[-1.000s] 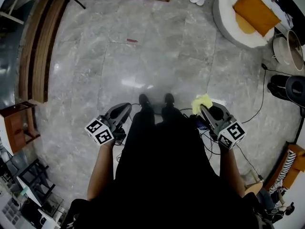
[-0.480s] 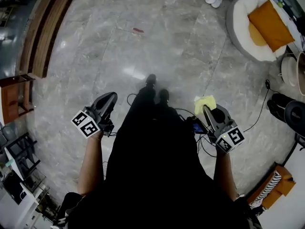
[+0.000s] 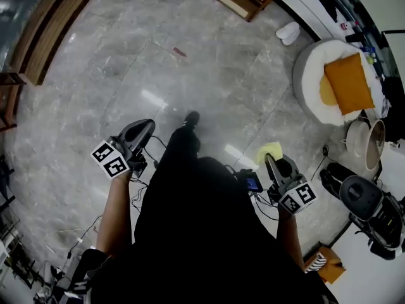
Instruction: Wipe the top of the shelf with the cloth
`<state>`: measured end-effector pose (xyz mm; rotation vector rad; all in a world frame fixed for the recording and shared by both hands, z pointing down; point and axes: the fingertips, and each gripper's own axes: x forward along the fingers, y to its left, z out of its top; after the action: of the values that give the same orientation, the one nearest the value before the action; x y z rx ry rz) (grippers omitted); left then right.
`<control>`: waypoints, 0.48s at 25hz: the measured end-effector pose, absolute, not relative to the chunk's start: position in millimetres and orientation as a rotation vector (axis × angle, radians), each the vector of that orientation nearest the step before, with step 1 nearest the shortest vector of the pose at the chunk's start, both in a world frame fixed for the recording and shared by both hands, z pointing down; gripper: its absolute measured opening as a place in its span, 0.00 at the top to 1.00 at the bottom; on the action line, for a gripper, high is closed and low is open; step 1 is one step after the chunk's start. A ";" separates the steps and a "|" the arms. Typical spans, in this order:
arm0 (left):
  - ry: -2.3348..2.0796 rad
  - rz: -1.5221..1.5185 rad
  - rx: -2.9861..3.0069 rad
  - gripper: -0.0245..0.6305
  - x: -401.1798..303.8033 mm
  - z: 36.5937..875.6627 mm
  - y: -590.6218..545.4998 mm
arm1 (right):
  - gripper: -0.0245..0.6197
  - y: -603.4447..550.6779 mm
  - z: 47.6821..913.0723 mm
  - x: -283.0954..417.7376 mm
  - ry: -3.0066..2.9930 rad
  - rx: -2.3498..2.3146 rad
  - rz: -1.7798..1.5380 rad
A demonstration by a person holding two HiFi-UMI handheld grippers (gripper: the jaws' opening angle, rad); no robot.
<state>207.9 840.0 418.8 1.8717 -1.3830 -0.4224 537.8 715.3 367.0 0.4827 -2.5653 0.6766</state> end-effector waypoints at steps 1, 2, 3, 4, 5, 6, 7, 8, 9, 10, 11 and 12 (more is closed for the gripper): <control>-1.392 -0.428 1.877 0.95 200.6 418.4 832.6 | 0.89 700.4 362.3 530.6 -2.566 0.483 0.656; -1.404 -0.435 1.880 0.95 191.9 418.5 825.3 | 0.89 685.2 358.0 521.0 -2.568 0.479 0.631; -1.421 -0.445 1.879 0.95 182.3 418.9 818.8 | 0.89 671.0 354.1 510.0 -2.569 0.468 0.604; -1.441 -0.456 1.874 0.95 172.2 419.1 812.9 | 0.89 658.1 350.4 498.3 -2.570 0.453 0.577; -1.460 -0.465 1.869 0.95 161.5 419.1 806.9 | 0.89 646.4 346.5 486.2 -2.571 0.436 0.552; -1.479 -0.467 1.862 0.95 150.8 419.4 800.7 | 0.89 635.5 342.3 473.7 -2.573 0.419 0.530; -1.497 -0.460 1.855 0.95 140.7 420.0 794.2 | 0.89 625.2 337.8 461.1 -2.575 0.400 0.510; -1.514 -0.439 1.851 0.95 132.5 420.9 787.8 | 0.89 615.4 333.1 449.5 -2.577 0.380 0.492; -1.529 -0.404 1.854 0.95 126.9 421.6 781.4 | 0.89 606.1 328.6 439.3 -2.579 0.363 0.478; -1.542 -0.356 1.867 0.95 123.7 422.1 775.0 | 0.89 597.4 324.7 430.7 -2.581 0.349 0.470; -1.554 -0.303 1.888 0.95 122.3 421.8 768.3 | 0.89 589.1 321.7 423.2 -2.586 0.340 0.467; -1.565 -0.252 1.915 0.95 122.2 420.3 760.9 | 0.89 581.0 319.7 416.8 -2.591 0.334 0.466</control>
<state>122.2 760.9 420.3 1.9146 -1.5647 -0.2515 416.8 581.0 319.7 0.3337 -2.5912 0.4657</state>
